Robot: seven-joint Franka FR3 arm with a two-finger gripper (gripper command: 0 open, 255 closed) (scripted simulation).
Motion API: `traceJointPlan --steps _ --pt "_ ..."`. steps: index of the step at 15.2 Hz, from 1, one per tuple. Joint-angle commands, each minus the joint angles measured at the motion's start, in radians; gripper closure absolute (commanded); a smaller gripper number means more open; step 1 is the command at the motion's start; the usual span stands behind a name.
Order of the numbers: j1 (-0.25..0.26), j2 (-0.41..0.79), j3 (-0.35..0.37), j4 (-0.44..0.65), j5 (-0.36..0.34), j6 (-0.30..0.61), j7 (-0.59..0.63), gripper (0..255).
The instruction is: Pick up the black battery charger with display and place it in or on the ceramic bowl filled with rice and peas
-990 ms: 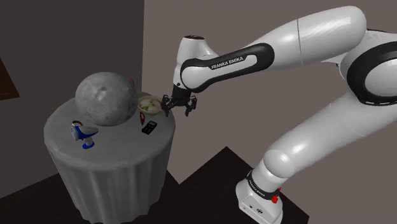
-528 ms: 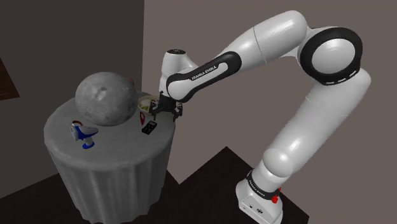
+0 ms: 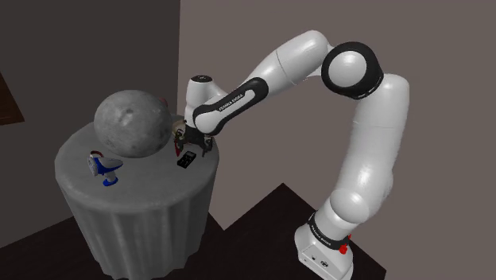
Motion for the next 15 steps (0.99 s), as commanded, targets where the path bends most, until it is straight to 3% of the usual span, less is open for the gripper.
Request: traceJointPlan --steps 1,6,15 --pt "0.024 0.085 -0.035 0.072 -0.029 0.013 0.061 0" --pt "0.074 0.269 -0.106 0.255 -0.05 0.021 0.17 0" --pt "0.092 0.355 -0.131 0.285 -0.073 0.077 0.184 0"
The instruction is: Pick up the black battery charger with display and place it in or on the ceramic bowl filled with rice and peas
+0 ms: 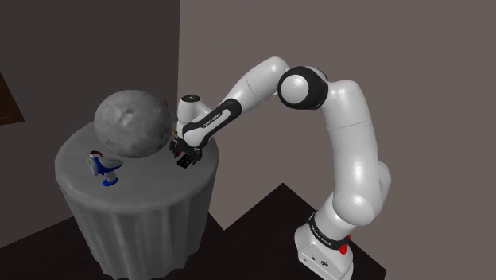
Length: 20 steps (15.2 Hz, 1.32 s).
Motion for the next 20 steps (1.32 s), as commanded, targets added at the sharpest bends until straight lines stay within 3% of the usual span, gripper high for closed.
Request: traceJointPlan --steps 1,7,8,20 --pt "0.002 0.008 -0.002 0.006 -0.001 0.002 0.001 0" --pt "0.002 0.007 -0.002 0.006 -0.001 0.002 0.001 0" --pt "0.002 0.007 -0.002 0.006 -0.001 0.002 0.001 255" --pt "-0.006 -0.026 0.008 -0.005 0.007 -0.021 -0.005 255"
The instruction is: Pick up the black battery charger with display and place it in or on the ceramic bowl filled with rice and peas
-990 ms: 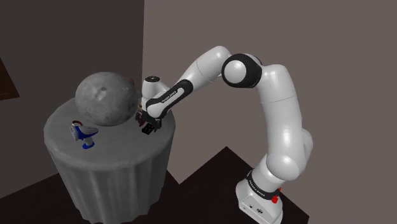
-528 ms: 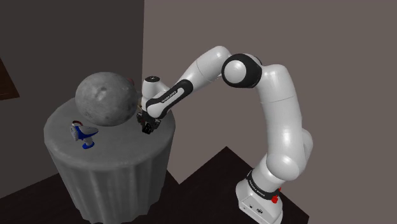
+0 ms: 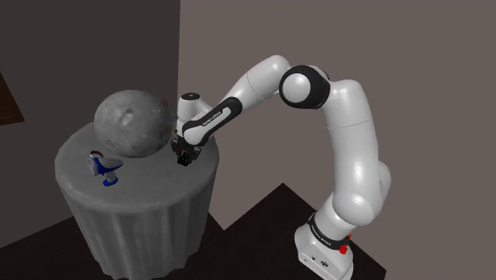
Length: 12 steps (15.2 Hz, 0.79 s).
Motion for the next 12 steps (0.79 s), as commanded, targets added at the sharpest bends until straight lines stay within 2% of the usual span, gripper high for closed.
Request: traceJointPlan --steps 1,12 --pt "-0.005 -0.022 0.006 -0.007 0.006 -0.015 -0.004 255" --pt "-0.03 -0.135 0.04 -0.028 0.043 -0.107 -0.029 255"
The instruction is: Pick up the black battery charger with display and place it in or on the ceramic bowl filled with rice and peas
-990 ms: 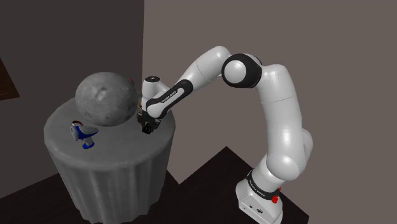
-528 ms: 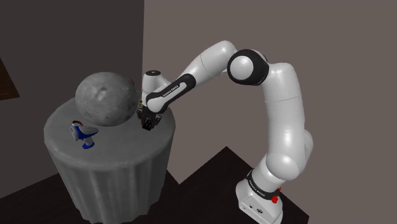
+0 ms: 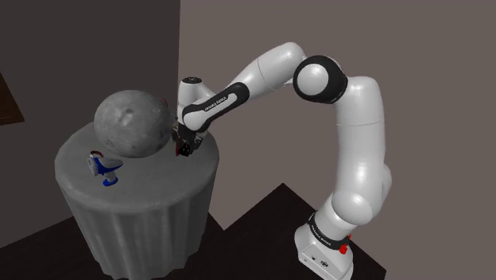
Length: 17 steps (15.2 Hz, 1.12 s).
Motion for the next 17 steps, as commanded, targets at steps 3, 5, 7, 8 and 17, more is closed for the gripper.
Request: traceJointPlan --steps 3,5,7,8,17 --pt "-0.007 -0.039 0.012 -0.002 0.015 -0.037 -0.009 255" --pt "-0.011 -0.058 0.017 -0.002 0.022 -0.055 -0.014 255" --pt "-0.015 -0.076 0.022 0.0 0.029 -0.074 -0.018 255" --pt "-0.016 -0.085 0.025 0.001 0.033 -0.084 -0.021 255" --pt "-0.03 -0.158 0.044 0.02 0.065 -0.174 -0.042 255"
